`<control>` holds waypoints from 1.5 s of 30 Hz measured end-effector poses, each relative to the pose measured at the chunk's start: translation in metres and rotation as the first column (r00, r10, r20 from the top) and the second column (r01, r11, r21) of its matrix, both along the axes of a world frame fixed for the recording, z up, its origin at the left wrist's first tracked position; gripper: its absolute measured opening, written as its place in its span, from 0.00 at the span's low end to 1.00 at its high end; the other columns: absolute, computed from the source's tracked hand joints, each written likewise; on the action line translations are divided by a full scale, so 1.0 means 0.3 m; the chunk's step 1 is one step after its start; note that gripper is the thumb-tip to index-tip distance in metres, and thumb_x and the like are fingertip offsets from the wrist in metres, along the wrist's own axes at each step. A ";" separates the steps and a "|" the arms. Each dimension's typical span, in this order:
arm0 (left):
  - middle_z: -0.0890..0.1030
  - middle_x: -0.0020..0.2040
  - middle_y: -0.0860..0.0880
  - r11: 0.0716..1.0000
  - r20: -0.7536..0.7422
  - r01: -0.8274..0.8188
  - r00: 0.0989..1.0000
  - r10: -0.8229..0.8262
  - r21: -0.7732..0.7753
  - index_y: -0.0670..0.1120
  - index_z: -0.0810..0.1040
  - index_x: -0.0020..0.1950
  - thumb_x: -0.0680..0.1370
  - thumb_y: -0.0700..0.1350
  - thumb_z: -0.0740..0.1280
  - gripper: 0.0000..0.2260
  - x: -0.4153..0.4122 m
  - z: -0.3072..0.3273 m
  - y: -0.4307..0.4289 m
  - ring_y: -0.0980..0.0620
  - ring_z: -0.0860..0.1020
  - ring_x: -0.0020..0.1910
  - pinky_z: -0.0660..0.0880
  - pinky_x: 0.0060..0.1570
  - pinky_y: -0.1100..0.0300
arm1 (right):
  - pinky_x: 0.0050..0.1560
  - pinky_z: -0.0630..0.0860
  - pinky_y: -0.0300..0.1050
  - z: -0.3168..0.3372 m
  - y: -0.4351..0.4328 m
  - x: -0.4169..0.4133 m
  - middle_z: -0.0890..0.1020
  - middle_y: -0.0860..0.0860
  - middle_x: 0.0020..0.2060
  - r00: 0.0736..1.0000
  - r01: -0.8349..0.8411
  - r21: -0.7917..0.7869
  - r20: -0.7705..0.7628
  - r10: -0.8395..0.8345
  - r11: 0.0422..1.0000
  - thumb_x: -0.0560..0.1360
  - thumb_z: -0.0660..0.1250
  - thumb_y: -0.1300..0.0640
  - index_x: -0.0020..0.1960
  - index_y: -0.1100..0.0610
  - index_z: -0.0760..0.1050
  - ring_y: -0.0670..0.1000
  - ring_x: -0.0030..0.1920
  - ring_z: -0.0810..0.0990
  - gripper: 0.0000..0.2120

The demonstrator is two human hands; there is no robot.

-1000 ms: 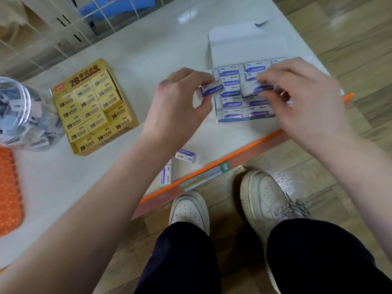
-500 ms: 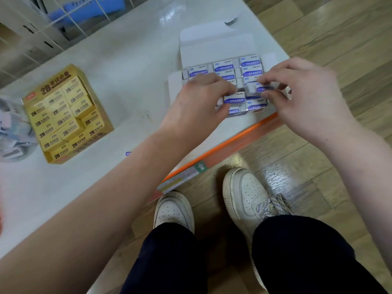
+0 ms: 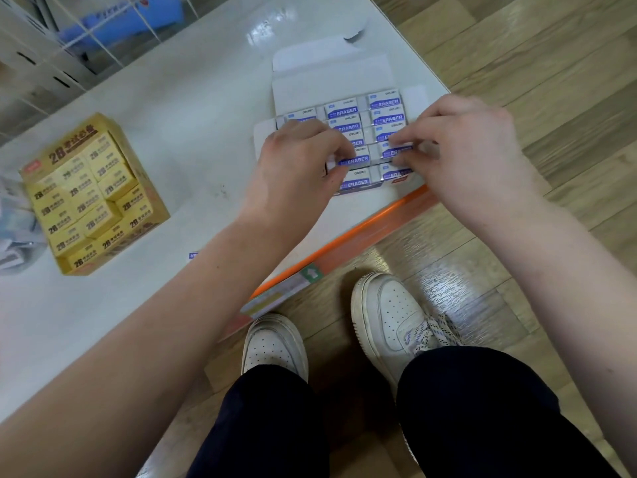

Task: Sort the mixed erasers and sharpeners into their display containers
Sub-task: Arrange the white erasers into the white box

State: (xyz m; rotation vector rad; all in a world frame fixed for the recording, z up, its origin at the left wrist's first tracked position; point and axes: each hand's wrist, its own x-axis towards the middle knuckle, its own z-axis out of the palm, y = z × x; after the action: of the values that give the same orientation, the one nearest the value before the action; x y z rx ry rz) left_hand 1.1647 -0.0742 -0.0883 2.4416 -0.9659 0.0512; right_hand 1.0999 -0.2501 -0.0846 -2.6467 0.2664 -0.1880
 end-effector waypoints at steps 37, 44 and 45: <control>0.78 0.43 0.55 0.859 -0.374 -0.097 0.872 0.317 0.503 0.53 0.76 0.56 0.71 0.52 0.72 0.15 -0.059 0.100 0.452 0.56 0.75 0.41 0.67 0.44 0.65 | 0.49 0.70 0.45 -0.013 0.494 0.018 0.74 0.48 0.50 0.793 -0.577 0.044 -0.210 0.572 0.816 0.76 0.61 0.45 0.63 0.49 0.70 0.51 0.55 0.73 0.17; 0.77 0.49 0.51 0.849 -0.329 -0.162 0.872 0.362 0.504 0.52 0.76 0.56 0.70 0.55 0.72 0.17 -0.046 0.058 0.472 0.53 0.73 0.48 0.64 0.44 0.63 | 0.47 0.74 0.50 -0.033 0.506 0.032 0.76 0.52 0.51 0.871 -0.459 0.003 -0.194 0.451 0.888 0.76 0.61 0.48 0.65 0.52 0.69 0.56 0.53 0.75 0.19; 0.76 0.49 0.52 0.855 -0.333 -0.176 0.868 0.369 0.488 0.52 0.77 0.55 0.70 0.55 0.72 0.16 -0.047 0.052 0.477 0.54 0.74 0.47 0.64 0.44 0.64 | 0.47 0.74 0.49 -0.034 0.502 0.036 0.77 0.53 0.51 0.883 -0.440 0.000 -0.183 0.433 0.898 0.76 0.61 0.47 0.65 0.52 0.69 0.56 0.52 0.76 0.19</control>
State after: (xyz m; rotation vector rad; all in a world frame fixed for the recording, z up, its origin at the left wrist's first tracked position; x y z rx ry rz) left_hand 1.1507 0.0688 -0.0728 2.8186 -0.4525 -0.6387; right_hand 1.1108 -0.0995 -0.0948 -2.6861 -0.2862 0.1962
